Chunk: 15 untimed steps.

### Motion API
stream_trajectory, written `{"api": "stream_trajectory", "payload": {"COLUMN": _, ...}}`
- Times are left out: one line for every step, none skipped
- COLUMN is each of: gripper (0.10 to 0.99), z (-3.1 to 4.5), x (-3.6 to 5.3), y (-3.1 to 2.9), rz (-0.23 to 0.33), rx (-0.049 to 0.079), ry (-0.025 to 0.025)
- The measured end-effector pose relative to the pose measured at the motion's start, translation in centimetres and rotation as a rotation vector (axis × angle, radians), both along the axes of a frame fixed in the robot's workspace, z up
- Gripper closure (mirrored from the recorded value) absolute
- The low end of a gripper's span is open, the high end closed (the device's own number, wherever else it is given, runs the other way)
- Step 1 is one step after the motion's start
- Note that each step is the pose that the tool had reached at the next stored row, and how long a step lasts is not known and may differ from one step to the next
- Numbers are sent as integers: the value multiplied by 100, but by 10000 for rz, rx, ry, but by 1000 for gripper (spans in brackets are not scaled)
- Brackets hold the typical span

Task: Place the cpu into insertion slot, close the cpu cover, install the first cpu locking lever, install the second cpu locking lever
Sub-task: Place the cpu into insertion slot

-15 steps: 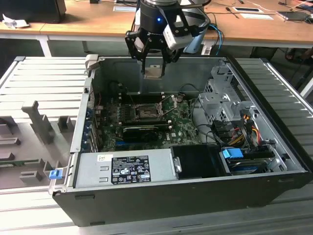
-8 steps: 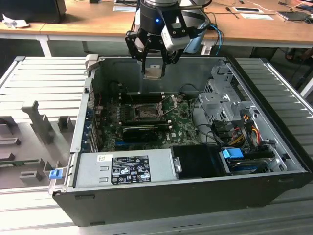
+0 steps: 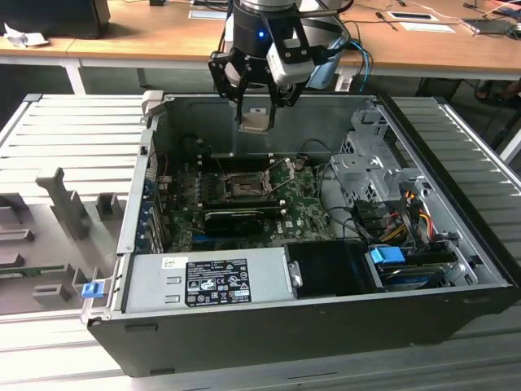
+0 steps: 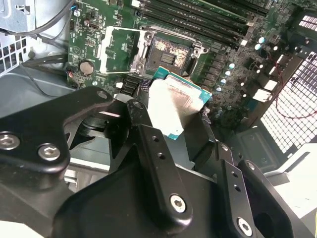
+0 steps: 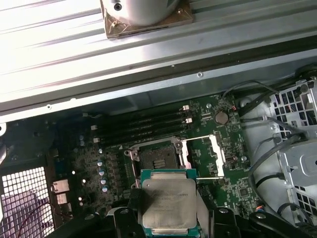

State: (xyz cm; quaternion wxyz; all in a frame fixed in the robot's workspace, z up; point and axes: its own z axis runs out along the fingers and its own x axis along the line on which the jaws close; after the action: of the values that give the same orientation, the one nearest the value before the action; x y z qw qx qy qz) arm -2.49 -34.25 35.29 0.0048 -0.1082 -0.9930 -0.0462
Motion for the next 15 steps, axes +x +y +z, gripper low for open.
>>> {"api": "stream_trajectory", "payload": {"gripper": 557, "z": 0, "x": 0, "y": 0, "rz": -35, "rx": 1, "ry": 0}}
{"api": "stream_trajectory", "payload": {"gripper": 557, "z": -1, "x": 0, "y": 0, "rz": -58, "rx": 0, "ry": 0}}
{"api": "stream_trajectory", "payload": {"gripper": 557, "z": -1, "x": 0, "y": 0, "rz": -79, "rx": 0, "ry": 0}}
{"api": "stream_trajectory", "payload": {"gripper": 557, "z": -1, "x": 0, "y": 0, "rz": -115, "rx": 0, "ry": 0}}
{"api": "stream_trajectory", "payload": {"gripper": 557, "z": -1, "x": -1, "y": 0, "rz": -155, "rx": 0, "ry": 0}}
{"api": "stream_trajectory", "payload": {"gripper": 557, "z": -1, "x": 0, "y": 0, "rz": -176, "rx": 0, "ry": 0}}
{"api": "stream_trajectory", "payload": {"gripper": 557, "z": -1, "x": 0, "y": 0, "rz": -202, "rx": 0, "ry": 0}}
{"api": "stream_trajectory", "payload": {"gripper": 557, "z": -2, "x": 0, "y": 0, "rz": -237, "rx": 0, "ry": 0}}
{"api": "stream_trajectory", "payload": {"gripper": 557, "z": -2, "x": 0, "y": 0, "rz": -261, "rx": 0, "ry": 0}}
{"api": "stream_trajectory", "payload": {"gripper": 557, "z": -2, "x": 0, "y": 0, "rz": -292, "rx": 0, "ry": 0}}
{"api": "stream_trajectory", "payload": {"gripper": 557, "z": -3, "x": -1, "y": 0, "rz": -328, "rx": 0, "ry": 0}}
{"api": "stream_trajectory", "payload": {"gripper": 557, "z": -3, "x": 0, "y": 0, "rz": -350, "rx": 1, "ry": 0}}
{"api": "stream_trajectory", "payload": {"gripper": 557, "z": -4, "x": 0, "y": 0, "rz": -369, "rx": 1, "ry": 0}}
{"api": "stream_trajectory", "payload": {"gripper": 557, "z": -4, "x": 0, "y": 0, "rz": -388, "rx": 0, "ry": 0}}
{"api": "stream_trajectory", "payload": {"gripper": 557, "z": -5, "x": -1, "y": 0, "rz": -419, "rx": 0, "ry": 1}}
